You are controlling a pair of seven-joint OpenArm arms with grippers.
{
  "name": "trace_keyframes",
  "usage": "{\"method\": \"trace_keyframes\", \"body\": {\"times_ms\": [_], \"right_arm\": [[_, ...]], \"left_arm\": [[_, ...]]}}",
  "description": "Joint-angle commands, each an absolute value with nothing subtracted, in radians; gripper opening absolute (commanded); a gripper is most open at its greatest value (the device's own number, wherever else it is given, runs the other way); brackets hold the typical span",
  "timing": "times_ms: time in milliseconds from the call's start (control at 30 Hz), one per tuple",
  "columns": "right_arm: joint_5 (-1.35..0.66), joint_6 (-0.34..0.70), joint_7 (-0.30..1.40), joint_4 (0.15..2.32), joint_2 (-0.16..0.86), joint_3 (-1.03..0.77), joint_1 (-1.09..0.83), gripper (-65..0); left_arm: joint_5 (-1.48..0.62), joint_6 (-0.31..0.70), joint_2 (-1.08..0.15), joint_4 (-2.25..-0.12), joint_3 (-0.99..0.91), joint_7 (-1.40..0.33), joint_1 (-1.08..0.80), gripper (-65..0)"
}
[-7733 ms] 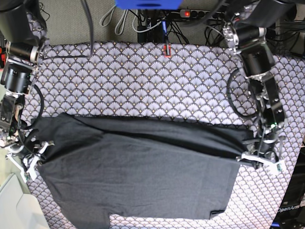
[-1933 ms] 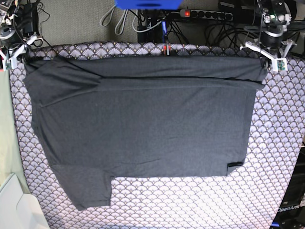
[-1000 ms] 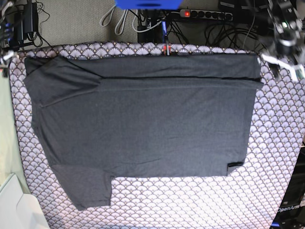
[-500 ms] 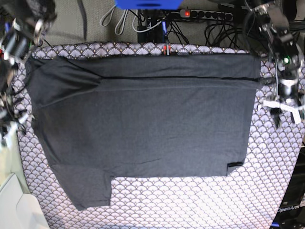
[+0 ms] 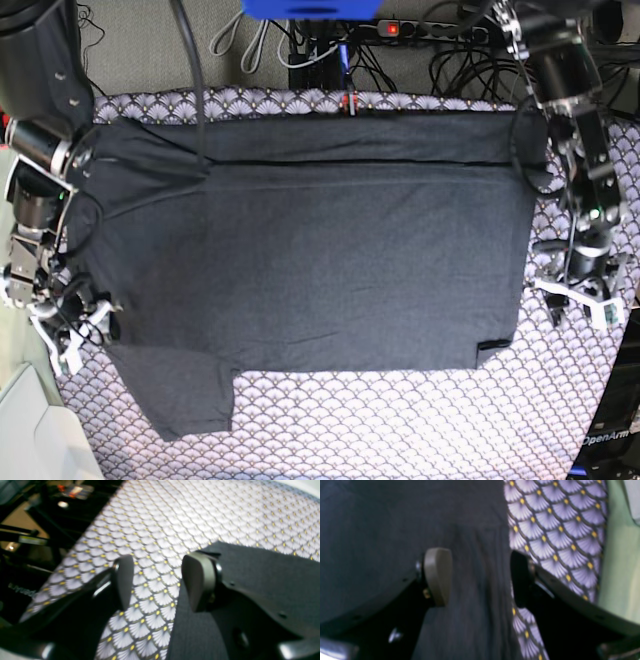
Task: Fold the T-shirt properly
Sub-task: 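Release the shirt and move both grippers toward the shirt's middle sides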
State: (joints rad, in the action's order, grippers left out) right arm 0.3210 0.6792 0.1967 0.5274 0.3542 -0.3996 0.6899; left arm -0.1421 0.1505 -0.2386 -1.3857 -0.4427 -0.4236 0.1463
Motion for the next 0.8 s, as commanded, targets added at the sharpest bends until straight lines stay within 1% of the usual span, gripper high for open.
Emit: {"method": "trace_keyframes", "body": {"times_ms": [0,33,200,400,767], "right_arm": [[0.309,0.621,0.159,0.529,0.374,-0.400,0.730,-27.2],[0.309,0.582,0.136,0.515,0.374,-0.400,0.731,-27.2],[0.309,0.455,0.061,0.483,0.374,-0.400,0.725,-27.2],[0.309,0.447,0.012,0.464,0.367,-0.401,0.670,-27.2],[0.306,0.446,0.013,0.463,0.348,-0.404,0.604,-27.3]], "left_arm": [[-0.150,0.140,-0.259,-1.383,-0.443,-0.403,0.185,-31.3],[-0.150,0.140,-0.259,-1.363,-0.444,-0.403,0.202,-31.3],[-0.150,0.140,-0.260,-1.311,-0.441,-0.401,0.254,-31.3],[-0.150,0.140,-0.259,-1.303,-0.440,-0.401,0.286,-31.4],[-0.150,0.140,-0.259,-1.299,-0.440,-0.401,0.300,-31.4]]}}
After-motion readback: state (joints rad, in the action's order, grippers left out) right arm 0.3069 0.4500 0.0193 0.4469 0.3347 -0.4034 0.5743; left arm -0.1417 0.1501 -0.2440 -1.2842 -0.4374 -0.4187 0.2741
